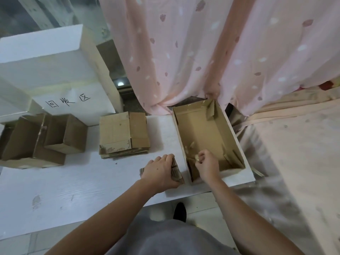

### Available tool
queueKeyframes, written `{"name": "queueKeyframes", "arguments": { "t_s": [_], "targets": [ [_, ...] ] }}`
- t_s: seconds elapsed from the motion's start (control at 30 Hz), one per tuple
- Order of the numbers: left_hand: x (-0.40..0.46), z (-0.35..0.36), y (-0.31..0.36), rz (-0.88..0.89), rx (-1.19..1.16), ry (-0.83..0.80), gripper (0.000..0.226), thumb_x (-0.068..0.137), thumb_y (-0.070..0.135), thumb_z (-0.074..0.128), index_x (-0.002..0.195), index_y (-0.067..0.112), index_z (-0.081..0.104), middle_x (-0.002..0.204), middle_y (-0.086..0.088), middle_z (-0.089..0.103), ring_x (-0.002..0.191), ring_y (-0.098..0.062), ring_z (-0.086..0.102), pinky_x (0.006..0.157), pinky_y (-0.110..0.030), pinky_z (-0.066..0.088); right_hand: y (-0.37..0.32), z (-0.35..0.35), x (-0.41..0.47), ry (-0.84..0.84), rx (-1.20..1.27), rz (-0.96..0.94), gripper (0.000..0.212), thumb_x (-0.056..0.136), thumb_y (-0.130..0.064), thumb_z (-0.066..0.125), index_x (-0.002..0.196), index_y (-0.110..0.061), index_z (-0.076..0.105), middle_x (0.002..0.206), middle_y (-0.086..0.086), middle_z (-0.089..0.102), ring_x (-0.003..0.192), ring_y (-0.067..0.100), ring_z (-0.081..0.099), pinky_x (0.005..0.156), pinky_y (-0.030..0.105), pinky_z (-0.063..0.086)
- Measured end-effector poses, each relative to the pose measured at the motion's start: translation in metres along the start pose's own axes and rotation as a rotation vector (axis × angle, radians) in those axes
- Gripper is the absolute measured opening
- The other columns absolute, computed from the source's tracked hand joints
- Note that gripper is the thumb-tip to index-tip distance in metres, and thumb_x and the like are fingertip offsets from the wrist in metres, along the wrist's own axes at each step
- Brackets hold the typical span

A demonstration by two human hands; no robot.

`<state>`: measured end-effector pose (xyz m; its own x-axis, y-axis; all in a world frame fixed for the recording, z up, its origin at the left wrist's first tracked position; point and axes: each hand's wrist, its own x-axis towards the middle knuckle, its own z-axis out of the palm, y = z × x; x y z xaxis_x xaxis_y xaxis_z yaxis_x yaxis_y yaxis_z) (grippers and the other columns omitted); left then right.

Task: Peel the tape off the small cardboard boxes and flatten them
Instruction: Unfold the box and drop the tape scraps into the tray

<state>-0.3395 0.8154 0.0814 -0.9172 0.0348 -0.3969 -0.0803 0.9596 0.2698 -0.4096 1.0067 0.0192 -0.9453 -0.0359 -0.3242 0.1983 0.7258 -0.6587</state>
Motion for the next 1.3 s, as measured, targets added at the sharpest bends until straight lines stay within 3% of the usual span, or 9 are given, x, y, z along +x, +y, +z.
{"name": "queueKeyframes", "arguments": {
  "t_s": [0.17, 0.33, 0.4, 0.53, 0.67, 0.77, 0.87, 1.03, 1.3],
  "targets": [
    [0.002, 0.001, 0.004, -0.014, -0.006, -0.003, 0.086, 0.072, 0.071, 0.072, 0.139, 0.029, 0.038, 0.129, 0.007, 0.056, 0.114, -0.020, 0.053, 0.098, -0.039, 0.046, 0.008, 0.001, 0.013, -0.048, -0.025, -0.019, 0.034, 0.088, -0.005, 0.073, 0.110, -0.020, 0.052, 0.088, -0.003, 0.059, 0.082, 0.014, 0.060, 0.073, 0.022, 0.044],
    [0.001, 0.003, 0.007, -0.024, -0.027, -0.008, 0.085, 0.072, 0.072, 0.071, 0.138, 0.030, 0.038, 0.129, 0.007, 0.056, 0.113, -0.020, 0.052, 0.098, -0.040, 0.047, 0.020, 0.008, 0.024, -0.088, -0.149, -0.041, 0.018, 0.094, -0.002, 0.065, 0.106, -0.015, 0.069, 0.118, -0.003, 0.047, 0.088, 0.017, 0.061, 0.080, 0.022, 0.048],
    [0.000, 0.003, 0.007, -0.029, -0.032, -0.004, 0.085, 0.072, 0.072, 0.071, 0.138, 0.030, 0.037, 0.128, 0.007, 0.055, 0.113, -0.020, 0.052, 0.098, -0.040, 0.047, 0.023, 0.010, 0.029, -0.121, -0.174, -0.042, 0.020, 0.094, -0.002, 0.063, 0.108, -0.014, 0.071, 0.122, 0.000, 0.053, 0.091, 0.018, 0.062, 0.083, 0.025, 0.051],
    [-0.001, 0.001, 0.006, -0.039, -0.042, 0.013, 0.085, 0.073, 0.072, 0.073, 0.138, 0.029, 0.039, 0.127, 0.007, 0.055, 0.113, -0.019, 0.052, 0.098, -0.040, 0.047, 0.028, 0.012, 0.039, -0.170, -0.174, -0.034, 0.034, 0.093, -0.001, 0.064, 0.125, -0.012, 0.066, 0.121, 0.005, 0.066, 0.104, 0.021, 0.064, 0.094, 0.031, 0.054],
    [-0.001, 0.001, 0.006, -0.046, -0.051, 0.021, 0.086, 0.072, 0.074, 0.073, 0.138, 0.030, 0.038, 0.128, 0.007, 0.055, 0.112, -0.019, 0.052, 0.098, -0.039, 0.047, 0.025, 0.012, 0.042, -0.193, -0.151, -0.036, 0.053, 0.095, -0.001, 0.063, 0.145, -0.015, 0.054, 0.131, 0.006, 0.065, 0.113, 0.022, 0.064, 0.100, 0.032, 0.052],
    [-0.001, 0.002, 0.006, -0.052, -0.054, 0.021, 0.088, 0.073, 0.074, 0.072, 0.140, 0.030, 0.037, 0.130, 0.007, 0.055, 0.114, -0.019, 0.052, 0.099, -0.040, 0.046, 0.025, 0.010, 0.042, -0.187, -0.185, -0.031, 0.047, 0.098, -0.006, 0.060, 0.142, -0.020, 0.058, 0.128, 0.006, 0.068, 0.098, 0.018, 0.065, 0.088, 0.026, 0.052],
    [0.001, 0.002, 0.007, -0.053, -0.055, 0.026, 0.088, 0.073, 0.075, 0.071, 0.140, 0.030, 0.037, 0.131, 0.007, 0.055, 0.114, -0.019, 0.052, 0.099, -0.040, 0.047, 0.027, 0.009, 0.043, -0.184, -0.186, -0.027, 0.039, 0.099, -0.007, 0.058, 0.136, -0.018, 0.063, 0.127, 0.006, 0.069, 0.107, 0.021, 0.066, 0.091, 0.029, 0.053],
    [0.001, 0.003, 0.007, -0.057, -0.058, 0.034, 0.089, 0.073, 0.074, 0.071, 0.142, 0.029, 0.036, 0.132, 0.007, 0.055, 0.115, -0.019, 0.052, 0.099, -0.039, 0.046, 0.031, 0.007, 0.046, -0.184, -0.222, -0.029, 0.025, 0.097, -0.007, 0.059, 0.121, -0.014, 0.063, 0.113, 0.008, 0.071, 0.101, 0.024, 0.065, 0.085, 0.033, 0.054],
    [-0.005, 0.003, 0.001, -0.073, -0.058, 0.040, 0.089, 0.073, 0.075, 0.072, 0.140, 0.029, 0.037, 0.132, 0.006, 0.055, 0.114, -0.019, 0.052, 0.098, -0.040, 0.046, 0.029, 0.008, 0.045, -0.304, -0.381, -0.037, 0.036, 0.098, -0.009, 0.057, 0.132, -0.017, 0.065, 0.130, 0.009, 0.066, 0.114, 0.028, 0.063, 0.095, 0.032, 0.052]
  ]
}}
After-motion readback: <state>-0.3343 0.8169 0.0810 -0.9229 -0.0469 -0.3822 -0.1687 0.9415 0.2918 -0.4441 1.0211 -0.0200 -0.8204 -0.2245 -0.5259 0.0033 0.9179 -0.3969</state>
